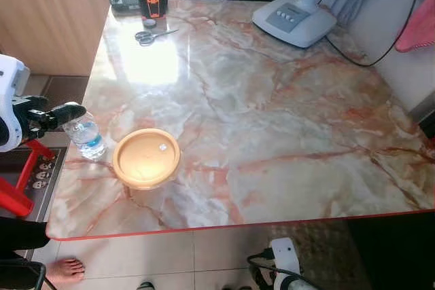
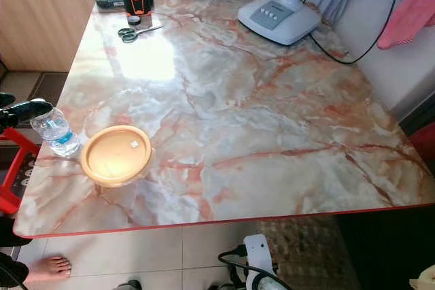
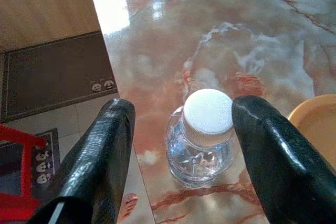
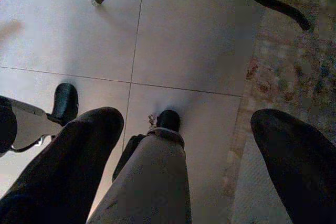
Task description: Restocking fridge
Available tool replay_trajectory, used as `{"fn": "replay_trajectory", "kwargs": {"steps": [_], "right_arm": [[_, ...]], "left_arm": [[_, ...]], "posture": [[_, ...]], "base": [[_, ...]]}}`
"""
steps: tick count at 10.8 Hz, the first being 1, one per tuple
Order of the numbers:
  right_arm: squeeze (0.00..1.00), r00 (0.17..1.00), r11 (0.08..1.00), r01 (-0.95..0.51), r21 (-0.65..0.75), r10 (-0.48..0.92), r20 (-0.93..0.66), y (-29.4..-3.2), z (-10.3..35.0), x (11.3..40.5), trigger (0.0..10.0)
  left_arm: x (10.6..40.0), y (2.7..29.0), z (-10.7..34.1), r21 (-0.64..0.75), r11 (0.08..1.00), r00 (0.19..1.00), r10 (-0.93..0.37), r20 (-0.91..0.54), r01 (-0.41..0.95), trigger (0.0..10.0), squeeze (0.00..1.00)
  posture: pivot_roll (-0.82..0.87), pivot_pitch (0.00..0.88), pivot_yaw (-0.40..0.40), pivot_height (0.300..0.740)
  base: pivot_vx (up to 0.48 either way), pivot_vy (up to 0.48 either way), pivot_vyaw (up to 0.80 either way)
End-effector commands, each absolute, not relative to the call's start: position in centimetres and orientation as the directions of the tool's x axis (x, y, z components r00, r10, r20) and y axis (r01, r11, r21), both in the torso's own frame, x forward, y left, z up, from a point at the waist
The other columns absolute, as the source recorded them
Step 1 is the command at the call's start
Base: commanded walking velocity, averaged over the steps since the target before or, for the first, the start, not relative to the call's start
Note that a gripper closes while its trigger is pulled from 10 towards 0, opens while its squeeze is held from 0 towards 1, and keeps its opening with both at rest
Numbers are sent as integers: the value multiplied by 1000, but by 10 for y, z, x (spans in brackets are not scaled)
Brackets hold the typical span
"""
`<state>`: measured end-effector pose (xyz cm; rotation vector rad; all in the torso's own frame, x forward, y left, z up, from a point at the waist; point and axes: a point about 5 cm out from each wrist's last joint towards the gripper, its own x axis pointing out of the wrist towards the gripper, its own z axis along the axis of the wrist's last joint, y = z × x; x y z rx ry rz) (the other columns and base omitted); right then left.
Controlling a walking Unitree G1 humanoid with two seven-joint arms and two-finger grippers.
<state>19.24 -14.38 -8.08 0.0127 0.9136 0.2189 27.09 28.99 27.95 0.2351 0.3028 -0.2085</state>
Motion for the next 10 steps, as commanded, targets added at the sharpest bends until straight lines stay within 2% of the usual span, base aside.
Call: {"fn": "replay_trajectory", "kwargs": {"steps": [1,7,8,10], "right_arm": [[0,567,979,-182,94,183,-803,-148,-84,186,10000],[0,567,979,-183,94,183,-803,-148,-84,186,10000],[0,568,978,-187,92,184,-802,-148,-84,186,10000],[0,568,978,-188,92,184,-802,-148,-84,186,10000]], "left_arm": [[272,291,276,209,951,930,-148,-336,227,10000,0],[273,291,276,210,951,931,-150,-333,228,10000,0],[276,278,280,217,938,932,-200,-304,272,10000,0],[277,271,288,214,930,935,-241,-260,299,10000,0]], "posture": [[30,159,-127,740],[30,159,-127,740],[30,160,-124,740],[32,159,-123,740]], "base": [[0,0,0],[0,0,0],[0,0,0],[0,0,0]]}}
